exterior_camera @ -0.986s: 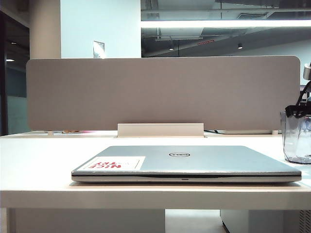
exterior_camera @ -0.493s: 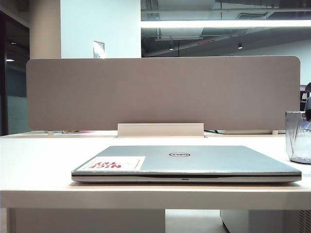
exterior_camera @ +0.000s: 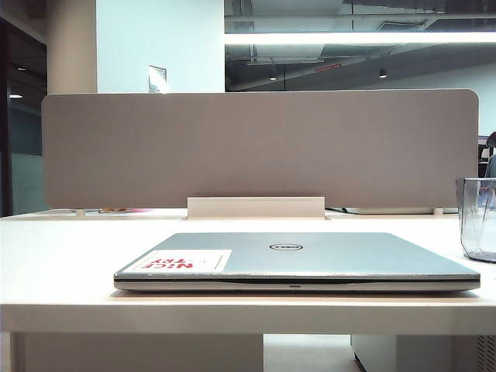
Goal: Pick up the water cup and place it on the side of the laptop away from you.
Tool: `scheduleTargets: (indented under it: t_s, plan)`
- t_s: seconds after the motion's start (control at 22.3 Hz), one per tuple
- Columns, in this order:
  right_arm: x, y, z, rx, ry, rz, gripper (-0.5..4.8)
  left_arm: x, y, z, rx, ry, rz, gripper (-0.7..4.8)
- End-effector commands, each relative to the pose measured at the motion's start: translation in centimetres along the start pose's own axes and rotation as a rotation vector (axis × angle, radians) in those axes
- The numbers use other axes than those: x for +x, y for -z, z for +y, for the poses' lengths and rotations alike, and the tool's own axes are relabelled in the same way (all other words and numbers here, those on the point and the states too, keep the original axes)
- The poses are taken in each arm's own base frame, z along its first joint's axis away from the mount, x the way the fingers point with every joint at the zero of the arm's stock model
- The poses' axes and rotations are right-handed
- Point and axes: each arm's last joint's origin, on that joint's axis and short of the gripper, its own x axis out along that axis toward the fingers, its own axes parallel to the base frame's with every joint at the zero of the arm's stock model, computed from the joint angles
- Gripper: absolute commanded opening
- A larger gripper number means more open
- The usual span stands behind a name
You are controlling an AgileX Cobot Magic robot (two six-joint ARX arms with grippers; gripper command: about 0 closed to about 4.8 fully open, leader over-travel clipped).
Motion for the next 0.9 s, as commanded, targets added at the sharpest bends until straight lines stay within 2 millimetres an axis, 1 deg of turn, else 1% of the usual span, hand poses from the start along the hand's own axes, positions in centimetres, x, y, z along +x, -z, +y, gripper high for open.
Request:
scheduleTargets:
  t_s: [0.04, 0.31, 0.36, 0.4, 0.45, 0.58, 0.76, 0.9]
  plan:
    - [-0.9, -0.3, 0.0, -0.010, 0.002, 0.020, -0.02, 0.0, -0.1, 0.0, 0.000, 0.004, -0.005, -0.05]
    - [-2.6, -0.6, -0.4, -0.011, 0.011, 0.031, 0.01, 0.0, -0.1, 0.0, 0.000, 0.004, -0.005, -0.05]
    - [-2.7, -0.6, -0.4, -0.012, 0.016, 0.039, 0.22, 0.0, -0.1, 0.0, 0.000, 0.004, -0.005, -0.05]
    - [-2.6, -0.5, -0.4, -0.013, 0.017, 0.045, 0.60, 0.0, -0.1, 0.0, 0.000, 0.004, -0.005, -0.05]
    - [-2.6, -0.1, -0.5, -0.006, 0.031, 0.052, 1.24, 0.0, -0.1, 0.0, 0.000, 0.004, -0.005, -0.05]
    - [-2.7, 0.9, -0.5, 0.005, 0.029, 0.014, 1.49, 0.0, -0.1, 0.0, 0.000, 0.003, -0.005, -0.05]
    - [-2.9, 2.5, -0.6, 0.043, 0.026, -0.069, 1.50, 0.0, -0.1, 0.0, 0.001, 0.000, -0.005, -0.06]
    - [-3.1, 3.0, -0.6, 0.056, 0.026, -0.142, 1.49, 0.0, -0.1, 0.0, 0.000, 0.000, -0.006, -0.05]
